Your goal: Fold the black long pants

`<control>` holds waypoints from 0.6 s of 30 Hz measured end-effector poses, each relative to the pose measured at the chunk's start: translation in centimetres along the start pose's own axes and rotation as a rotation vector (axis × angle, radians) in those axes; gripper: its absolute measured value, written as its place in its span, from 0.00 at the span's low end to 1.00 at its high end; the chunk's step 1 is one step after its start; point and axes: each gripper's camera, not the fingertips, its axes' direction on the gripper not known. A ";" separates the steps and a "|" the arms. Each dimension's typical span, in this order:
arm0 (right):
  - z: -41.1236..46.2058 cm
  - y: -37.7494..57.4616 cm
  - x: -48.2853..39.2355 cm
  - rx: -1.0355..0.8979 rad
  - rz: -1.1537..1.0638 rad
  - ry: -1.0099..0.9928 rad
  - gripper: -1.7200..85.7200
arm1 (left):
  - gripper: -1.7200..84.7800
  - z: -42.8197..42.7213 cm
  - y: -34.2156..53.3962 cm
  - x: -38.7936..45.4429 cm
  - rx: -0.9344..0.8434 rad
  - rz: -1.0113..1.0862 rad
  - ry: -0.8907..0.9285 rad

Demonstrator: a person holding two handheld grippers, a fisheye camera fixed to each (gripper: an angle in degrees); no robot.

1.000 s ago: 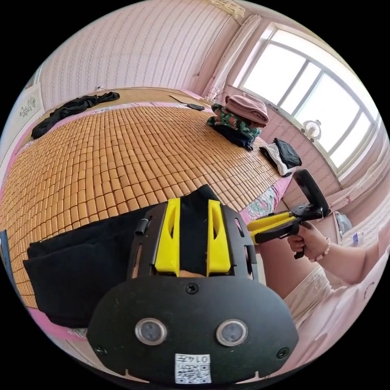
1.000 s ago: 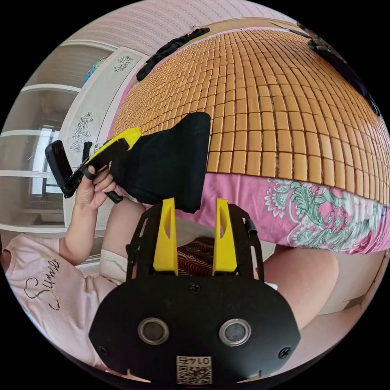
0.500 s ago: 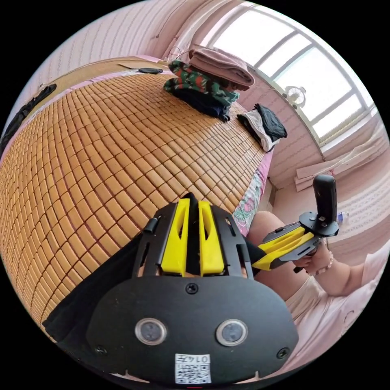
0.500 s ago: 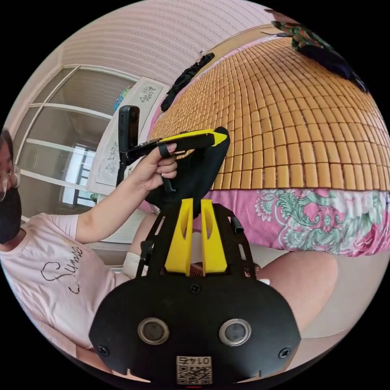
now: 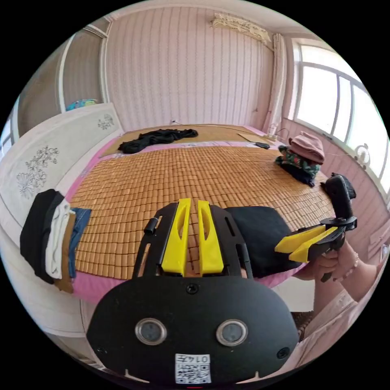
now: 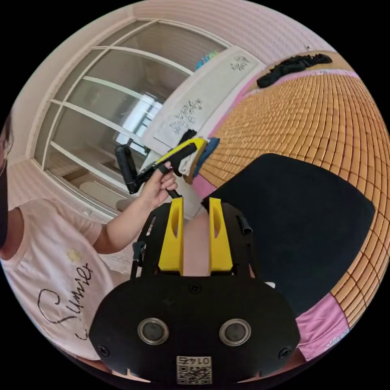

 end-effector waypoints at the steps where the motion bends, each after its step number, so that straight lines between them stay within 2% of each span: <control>1: 2.4 -0.1 1.0 -0.085 0.049 0.027 0.11 | 0.06 -0.4 0.8 -1.5 -0.030 -0.017 -0.049; 4: 1.8 2.1 0.3 -0.063 0.044 0.079 0.09 | 0.07 -2.4 4.0 -5.6 -0.087 -0.090 0.008; 7: -1.6 4.7 0.2 -0.022 0.095 0.311 0.10 | 0.09 -0.9 5.6 -5.9 -0.132 -0.132 0.142; 10: -5.4 7.4 1.8 0.108 0.234 0.527 0.15 | 0.14 3.1 5.5 -5.7 -0.159 -0.195 0.289; 14: -5.8 9.2 5.4 0.173 0.326 0.421 0.18 | 0.20 9.0 4.1 -5.4 -0.268 -0.206 0.367; 16: -5.0 9.5 6.7 0.177 0.351 0.409 0.19 | 0.19 11.3 4.6 -6.4 -0.355 -0.300 0.454; 18: -4.0 10.0 8.3 0.190 0.394 0.337 0.16 | 0.18 11.6 5.4 -7.7 -0.347 -0.395 0.584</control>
